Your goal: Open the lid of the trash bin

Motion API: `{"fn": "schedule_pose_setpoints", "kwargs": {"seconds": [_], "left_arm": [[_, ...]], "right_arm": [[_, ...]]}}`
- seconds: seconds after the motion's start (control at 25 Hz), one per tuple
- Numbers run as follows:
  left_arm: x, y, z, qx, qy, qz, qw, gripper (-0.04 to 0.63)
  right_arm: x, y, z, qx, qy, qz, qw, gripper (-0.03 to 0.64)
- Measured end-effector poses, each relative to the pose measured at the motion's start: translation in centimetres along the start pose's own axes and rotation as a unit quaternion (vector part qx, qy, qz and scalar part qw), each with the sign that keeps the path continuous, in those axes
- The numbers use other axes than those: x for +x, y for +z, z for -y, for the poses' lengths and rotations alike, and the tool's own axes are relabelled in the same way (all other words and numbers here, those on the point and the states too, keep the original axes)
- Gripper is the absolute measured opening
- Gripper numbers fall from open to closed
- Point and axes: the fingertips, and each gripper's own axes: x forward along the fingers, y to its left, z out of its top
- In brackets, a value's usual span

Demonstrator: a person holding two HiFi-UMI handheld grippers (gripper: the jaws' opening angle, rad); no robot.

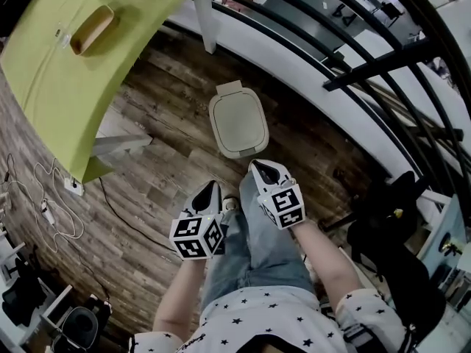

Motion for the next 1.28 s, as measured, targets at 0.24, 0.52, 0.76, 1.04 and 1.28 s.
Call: {"fn": "schedule_pose_setpoints", "kwargs": {"seconds": [0.24,0.52,0.76,1.04,1.28], "left_arm": [[1.8,-0.9,-0.6,-0.015,0.003,-0.006,0.9999,0.008],[3.9,-2.4,-1.5,-0.028,0.003,-0.02,0.9994,0.008],[5.6,-4.4,-2.3,-0.042,0.009,-0.031,0.9986,0.008],[7.1,-6.3,-2.9,-0.054,0.015,-0.037,0.9977,0.008],[7.9,-7.6,-3.4,-0.064,0.018,-0.043,0.9969,0.008]], "right_arm": [[3.2,-4.7,1.4,-0.002,0.002,-0.046,0.999,-0.006],[7.2,-9.3,2.2,0.005,0.01,-0.091,0.996,-0.007],[10.1,-13.1,3.2,0.007,0.011,-0.127,0.992,-0.007],[12.6,-16.5,4.9,-0.011,0.0,-0.163,0.986,-0.007],[14.5,-18.5,5.7,-0.009,-0.005,-0.184,0.983,-0.007]]}}
